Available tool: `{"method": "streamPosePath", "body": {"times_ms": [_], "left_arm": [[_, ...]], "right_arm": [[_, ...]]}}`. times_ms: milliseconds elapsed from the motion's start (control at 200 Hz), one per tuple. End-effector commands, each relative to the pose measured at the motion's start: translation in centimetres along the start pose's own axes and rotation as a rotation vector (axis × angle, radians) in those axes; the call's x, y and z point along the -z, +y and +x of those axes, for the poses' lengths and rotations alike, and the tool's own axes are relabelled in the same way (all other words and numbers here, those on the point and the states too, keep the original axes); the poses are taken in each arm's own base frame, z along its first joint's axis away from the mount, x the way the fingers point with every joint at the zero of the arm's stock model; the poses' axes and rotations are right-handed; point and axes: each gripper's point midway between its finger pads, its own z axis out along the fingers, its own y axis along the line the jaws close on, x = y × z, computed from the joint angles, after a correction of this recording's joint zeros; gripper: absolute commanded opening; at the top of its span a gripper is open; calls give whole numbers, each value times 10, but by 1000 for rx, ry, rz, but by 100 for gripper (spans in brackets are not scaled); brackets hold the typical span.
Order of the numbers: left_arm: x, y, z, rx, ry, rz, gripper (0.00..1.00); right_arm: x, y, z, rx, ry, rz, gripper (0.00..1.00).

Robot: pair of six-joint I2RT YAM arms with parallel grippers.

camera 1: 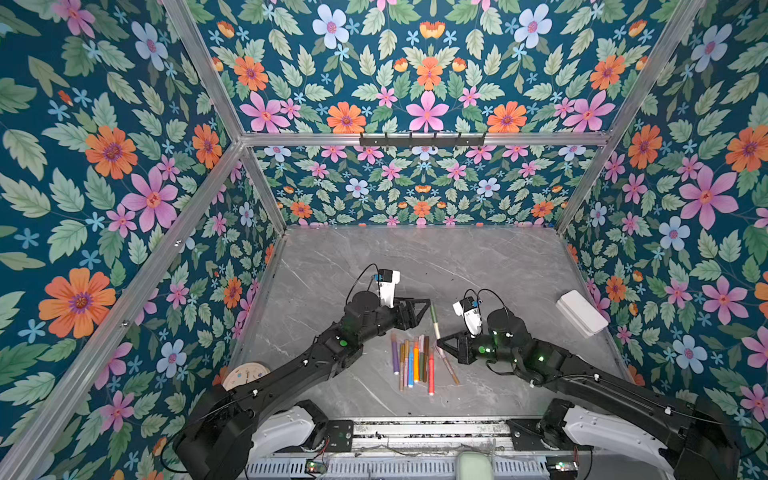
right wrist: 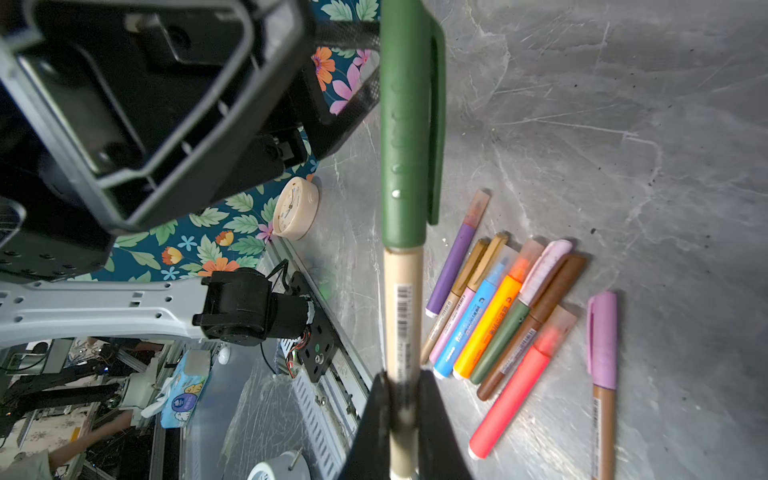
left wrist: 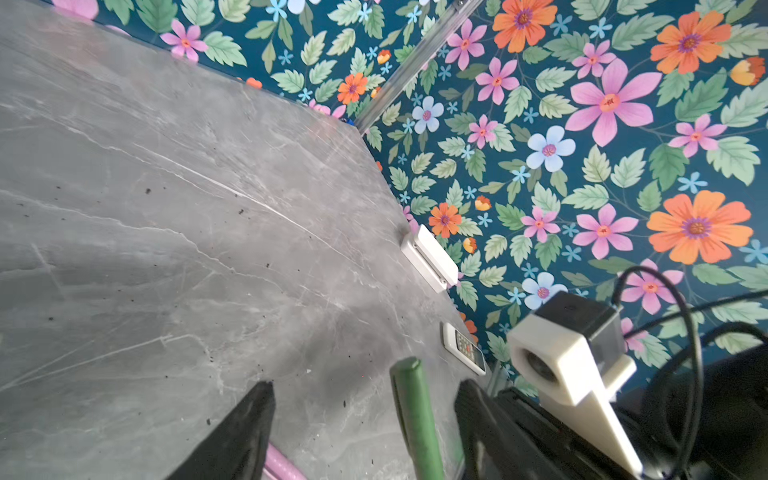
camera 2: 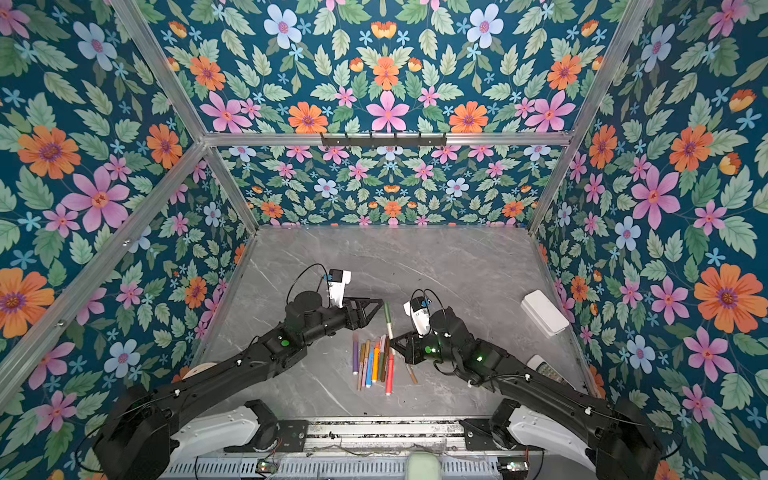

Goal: Open the pen caps
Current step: 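Lift the green-capped marker with the right gripper while the left gripper approaches it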

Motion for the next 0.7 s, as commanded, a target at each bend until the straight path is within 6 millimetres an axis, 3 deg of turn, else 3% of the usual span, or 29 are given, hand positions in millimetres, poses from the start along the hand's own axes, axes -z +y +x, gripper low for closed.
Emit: {"method": "streamPosePath", "body": {"times_ms": [0, 345, 495, 695], "left_arm": [[0, -17, 5, 53, 39, 89, 65], [-1, -24, 10, 111, 72, 128, 60], [0, -18, 15, 119, 85, 91, 58], [-3, -17, 17, 128, 100, 83, 56]], "right_arm": [[1, -6, 1, -31, 12, 53, 0], [-4, -7, 7, 57, 66, 232, 0], [4, -16, 3, 111, 45, 377, 0], [10, -18, -2, 124, 33, 416, 0]]}}
